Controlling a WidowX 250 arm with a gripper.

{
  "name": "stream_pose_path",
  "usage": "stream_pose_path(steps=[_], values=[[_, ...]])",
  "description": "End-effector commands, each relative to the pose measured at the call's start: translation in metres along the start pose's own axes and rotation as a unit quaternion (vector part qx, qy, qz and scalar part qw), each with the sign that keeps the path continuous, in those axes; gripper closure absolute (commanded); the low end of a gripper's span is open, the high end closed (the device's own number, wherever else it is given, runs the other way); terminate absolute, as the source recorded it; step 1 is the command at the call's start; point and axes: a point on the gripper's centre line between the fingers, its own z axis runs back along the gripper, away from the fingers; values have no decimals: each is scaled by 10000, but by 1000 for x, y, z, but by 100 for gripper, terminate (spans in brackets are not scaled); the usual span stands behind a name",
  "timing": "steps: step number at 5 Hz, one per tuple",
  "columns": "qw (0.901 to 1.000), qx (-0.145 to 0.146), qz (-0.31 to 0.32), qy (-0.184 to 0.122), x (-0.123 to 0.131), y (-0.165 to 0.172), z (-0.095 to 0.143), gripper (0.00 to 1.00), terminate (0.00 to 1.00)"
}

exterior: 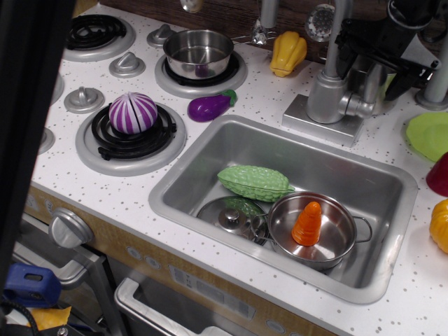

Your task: Turn lever vertical to front

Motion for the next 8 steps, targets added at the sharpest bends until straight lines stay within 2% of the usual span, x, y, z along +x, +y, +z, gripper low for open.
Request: stream_pose_path(steps=[1,2,3,6,8], values=[[9990,-72,19,-441,19,3,16,0,0],[9991,27,95,-412,20,-1,18,100,0],[9992,-83,213,-318,16,-3,19,100,0],[9974,-164,691,91,-15,-18,36,100,0],[9939,-505,909,372,-32,-30,24,100,0]])
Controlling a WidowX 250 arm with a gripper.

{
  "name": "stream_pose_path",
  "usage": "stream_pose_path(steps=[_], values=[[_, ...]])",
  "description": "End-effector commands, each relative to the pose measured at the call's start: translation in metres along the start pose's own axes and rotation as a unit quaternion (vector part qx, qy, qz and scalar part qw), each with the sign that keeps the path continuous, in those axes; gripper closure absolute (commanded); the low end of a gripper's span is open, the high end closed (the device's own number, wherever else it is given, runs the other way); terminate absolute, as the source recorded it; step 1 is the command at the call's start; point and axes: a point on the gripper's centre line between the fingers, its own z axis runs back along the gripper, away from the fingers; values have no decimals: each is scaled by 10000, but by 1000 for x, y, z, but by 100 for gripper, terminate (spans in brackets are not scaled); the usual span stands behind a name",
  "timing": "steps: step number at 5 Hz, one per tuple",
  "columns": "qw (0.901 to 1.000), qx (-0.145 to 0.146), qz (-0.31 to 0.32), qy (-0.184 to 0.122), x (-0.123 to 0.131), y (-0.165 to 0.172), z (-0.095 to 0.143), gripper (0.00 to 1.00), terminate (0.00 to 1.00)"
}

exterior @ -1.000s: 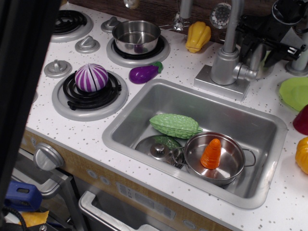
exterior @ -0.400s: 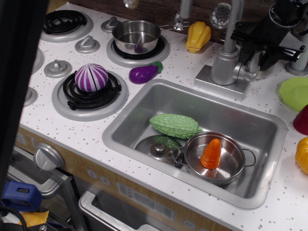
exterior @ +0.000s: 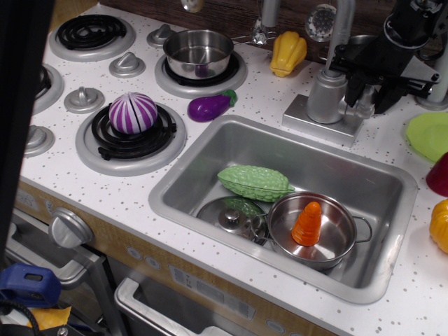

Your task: Turn lever vertical to front

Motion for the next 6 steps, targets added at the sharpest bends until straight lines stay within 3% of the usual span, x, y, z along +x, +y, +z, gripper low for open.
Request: stream_pose_path(steps=[1,3,4,5,6], values=[[9988,-354,-32,346,-2,-13,23,100,0],[9928,-514,142,1076,-2,-16,18,100,0],[9924,-422,169,1140,-7,-19,19,100,0],[9943,-250,273,1001,-18,-20,21,100,0],[9958,-216,361,817,-29,-20,16,100,100]])
